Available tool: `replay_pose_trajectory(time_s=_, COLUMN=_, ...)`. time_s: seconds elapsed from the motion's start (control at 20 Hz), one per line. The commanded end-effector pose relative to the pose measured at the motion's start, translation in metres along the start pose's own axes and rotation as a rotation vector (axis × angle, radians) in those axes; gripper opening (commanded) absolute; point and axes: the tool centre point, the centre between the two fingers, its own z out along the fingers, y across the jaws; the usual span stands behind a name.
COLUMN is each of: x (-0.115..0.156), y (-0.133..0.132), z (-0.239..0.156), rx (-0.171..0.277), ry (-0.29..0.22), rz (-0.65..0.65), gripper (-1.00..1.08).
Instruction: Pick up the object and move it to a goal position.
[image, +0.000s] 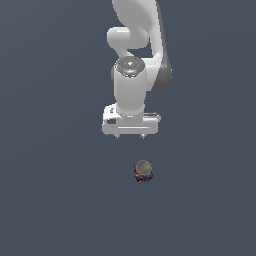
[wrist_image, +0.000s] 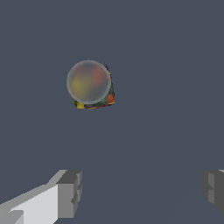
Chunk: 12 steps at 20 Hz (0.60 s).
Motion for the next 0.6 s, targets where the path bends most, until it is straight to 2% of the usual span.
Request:
replay_pose_trajectory(time_s=0.0, x=0.0, y=0.0, z=0.0, rx=0.0, ry=0.0, rz=0.0, gripper=1.0)
replay_pose_trajectory(time_s=0.55, x=-0.0052, y=-0.0005, z=0.0098, rx=-0.004, ry=-0.014, rz=0.02, gripper=1.0)
